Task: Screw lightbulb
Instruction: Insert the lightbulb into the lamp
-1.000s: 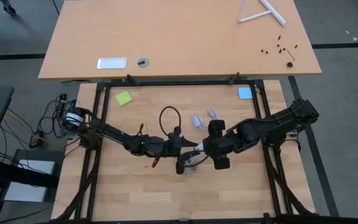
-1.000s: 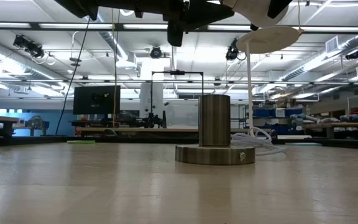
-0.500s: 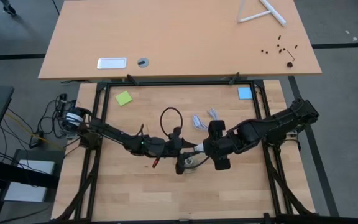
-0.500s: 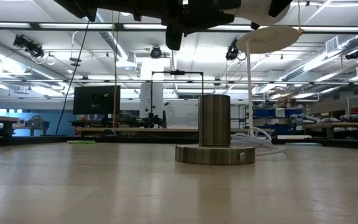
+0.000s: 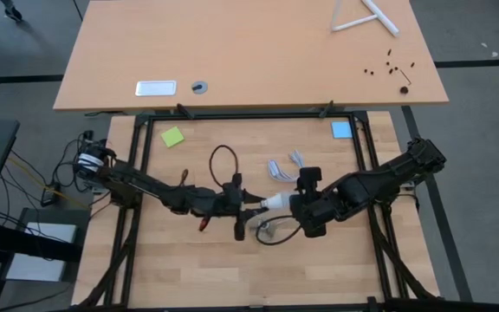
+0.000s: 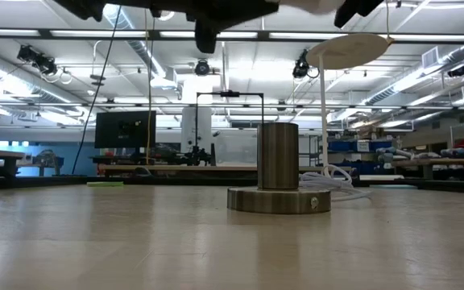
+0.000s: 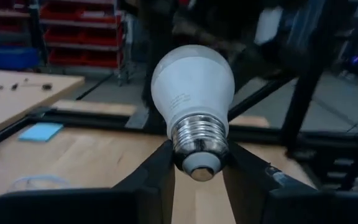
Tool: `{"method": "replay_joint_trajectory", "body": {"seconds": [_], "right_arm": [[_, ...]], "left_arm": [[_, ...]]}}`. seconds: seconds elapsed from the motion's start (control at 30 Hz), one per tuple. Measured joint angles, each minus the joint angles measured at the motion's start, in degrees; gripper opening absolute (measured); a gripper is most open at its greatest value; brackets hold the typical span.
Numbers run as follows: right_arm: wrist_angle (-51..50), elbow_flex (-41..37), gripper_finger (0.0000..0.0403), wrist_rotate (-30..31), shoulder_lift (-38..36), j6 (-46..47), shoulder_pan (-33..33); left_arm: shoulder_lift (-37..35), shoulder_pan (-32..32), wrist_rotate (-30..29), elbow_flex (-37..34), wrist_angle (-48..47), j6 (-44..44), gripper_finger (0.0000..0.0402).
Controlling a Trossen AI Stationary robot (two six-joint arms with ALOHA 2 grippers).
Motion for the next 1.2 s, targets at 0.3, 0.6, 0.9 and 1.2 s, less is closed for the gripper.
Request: {"method": "replay_joint_trajectory", "body": {"seconds": [0.3, 0.6, 0.9, 1.2], "right_arm": [[8.18, -7.33, 0.0269, -2.67, -0.86, 1.51, 0.33], [21.80, -20.69, 0.0228, -2.76, -0.89, 8.42, 0.17], [43.01, -29.71, 0.0196, -2.81, -0.87, 10.16, 0.15], [62.09, -34.94, 0.0170, -2.81, -0.87, 8.11, -2.15]], "left_arm": [[-3.73, -1.48, 1.70, -9.90, 13.45, 0.67, 0.0106], [-7.81, -2.03, 2.64, -20.38, 26.94, 1.22, 0.0107], [-8.00, -1.55, 2.13, -24.38, 33.64, 0.75, 0.0107], [-8.01, 1.54, 2.42, -24.38, 34.71, 0.81, 0.0106]]}}
